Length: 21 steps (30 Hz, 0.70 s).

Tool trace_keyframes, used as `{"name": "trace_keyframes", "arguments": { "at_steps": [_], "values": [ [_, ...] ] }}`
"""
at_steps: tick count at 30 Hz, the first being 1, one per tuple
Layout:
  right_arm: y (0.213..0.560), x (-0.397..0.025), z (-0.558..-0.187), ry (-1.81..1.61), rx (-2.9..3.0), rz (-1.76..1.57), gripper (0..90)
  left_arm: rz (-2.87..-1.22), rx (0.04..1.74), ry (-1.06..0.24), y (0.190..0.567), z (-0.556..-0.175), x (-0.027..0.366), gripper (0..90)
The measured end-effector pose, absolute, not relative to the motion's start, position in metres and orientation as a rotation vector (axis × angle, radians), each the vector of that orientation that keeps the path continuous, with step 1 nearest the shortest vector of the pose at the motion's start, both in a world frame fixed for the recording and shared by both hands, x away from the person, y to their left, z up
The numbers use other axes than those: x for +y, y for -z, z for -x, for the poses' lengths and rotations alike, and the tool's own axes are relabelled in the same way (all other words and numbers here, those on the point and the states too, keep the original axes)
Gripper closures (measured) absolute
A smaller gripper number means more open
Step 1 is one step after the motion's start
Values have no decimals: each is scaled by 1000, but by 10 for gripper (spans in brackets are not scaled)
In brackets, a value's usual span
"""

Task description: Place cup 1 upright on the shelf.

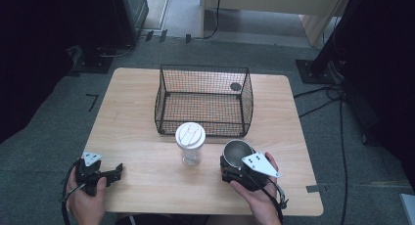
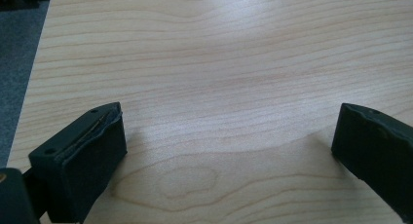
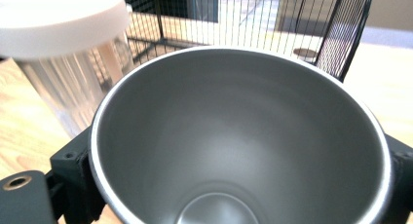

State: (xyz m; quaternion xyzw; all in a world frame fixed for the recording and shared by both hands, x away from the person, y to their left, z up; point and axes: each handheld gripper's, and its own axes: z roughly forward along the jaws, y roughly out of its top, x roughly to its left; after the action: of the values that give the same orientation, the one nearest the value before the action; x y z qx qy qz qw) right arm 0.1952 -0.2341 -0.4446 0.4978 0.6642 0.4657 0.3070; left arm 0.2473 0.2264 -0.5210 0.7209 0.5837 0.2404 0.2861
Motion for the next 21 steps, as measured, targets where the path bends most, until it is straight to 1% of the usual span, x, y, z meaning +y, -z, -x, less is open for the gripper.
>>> {"name": "trace_keyframes", "arguments": {
  "at_steps": [12,21],
  "values": [
    [435,-231,-202,-1317,1574,-1116,69,-1924,1561,-643,521,-247,226,0],
    [414,-227,-210,-1431,1463,-1051,67,-1924,1561,-642,521,-247,226,0]
  ]
}}
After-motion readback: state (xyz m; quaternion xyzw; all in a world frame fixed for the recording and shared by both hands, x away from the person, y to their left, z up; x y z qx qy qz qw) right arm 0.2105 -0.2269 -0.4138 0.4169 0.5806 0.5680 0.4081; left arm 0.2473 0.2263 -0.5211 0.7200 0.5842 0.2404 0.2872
